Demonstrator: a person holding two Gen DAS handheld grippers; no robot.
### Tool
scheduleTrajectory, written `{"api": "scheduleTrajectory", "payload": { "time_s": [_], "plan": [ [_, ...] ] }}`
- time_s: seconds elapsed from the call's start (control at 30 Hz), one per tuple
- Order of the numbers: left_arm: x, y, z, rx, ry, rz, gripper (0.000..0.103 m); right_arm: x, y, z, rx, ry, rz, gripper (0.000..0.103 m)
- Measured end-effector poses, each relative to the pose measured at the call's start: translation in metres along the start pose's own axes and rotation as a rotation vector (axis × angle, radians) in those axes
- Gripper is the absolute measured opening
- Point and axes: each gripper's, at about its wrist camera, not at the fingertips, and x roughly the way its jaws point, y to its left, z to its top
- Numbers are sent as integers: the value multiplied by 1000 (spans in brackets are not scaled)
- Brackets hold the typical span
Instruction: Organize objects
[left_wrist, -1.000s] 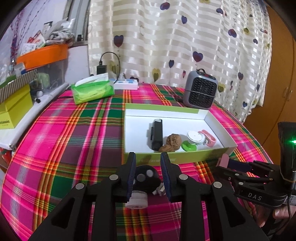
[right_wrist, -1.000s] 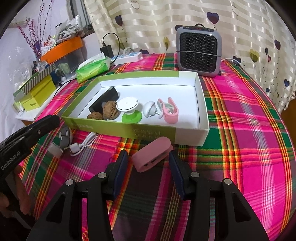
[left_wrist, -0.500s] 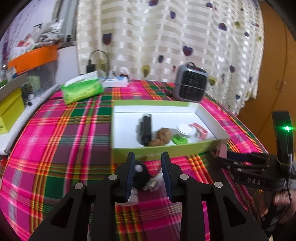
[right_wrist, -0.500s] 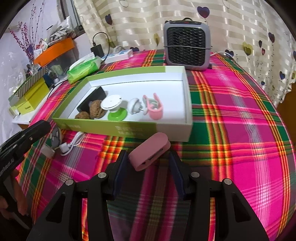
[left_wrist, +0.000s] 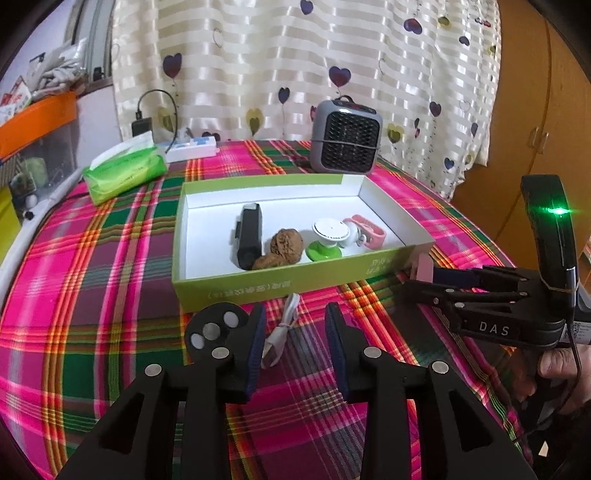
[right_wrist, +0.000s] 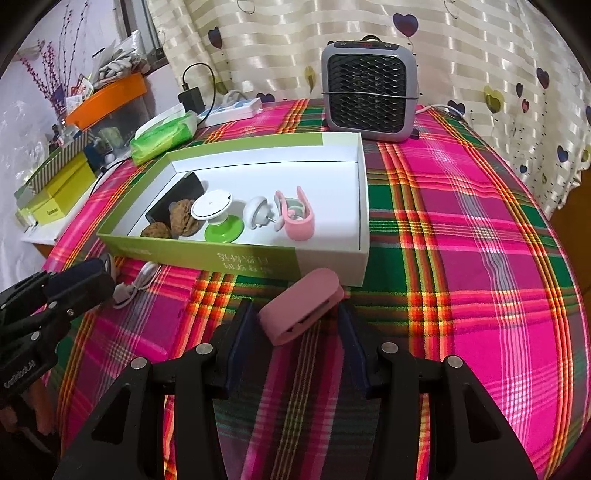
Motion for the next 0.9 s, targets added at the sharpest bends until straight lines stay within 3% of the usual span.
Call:
{"api": "scheduleTrajectory", "payload": {
  "time_s": [0.27,0.6,0.9],
  "plan": [
    [9,4,0,-24,42,-6,31,-6,-15,-4,1,0,11,33],
    [16,-7,-4,5,99,-72,31,-10,-29,-5,16,0,16,31],
    [24,-3,-6,-51,136,39,31,-9,-25,-2,26,-18,-10,33]
  ]
}}
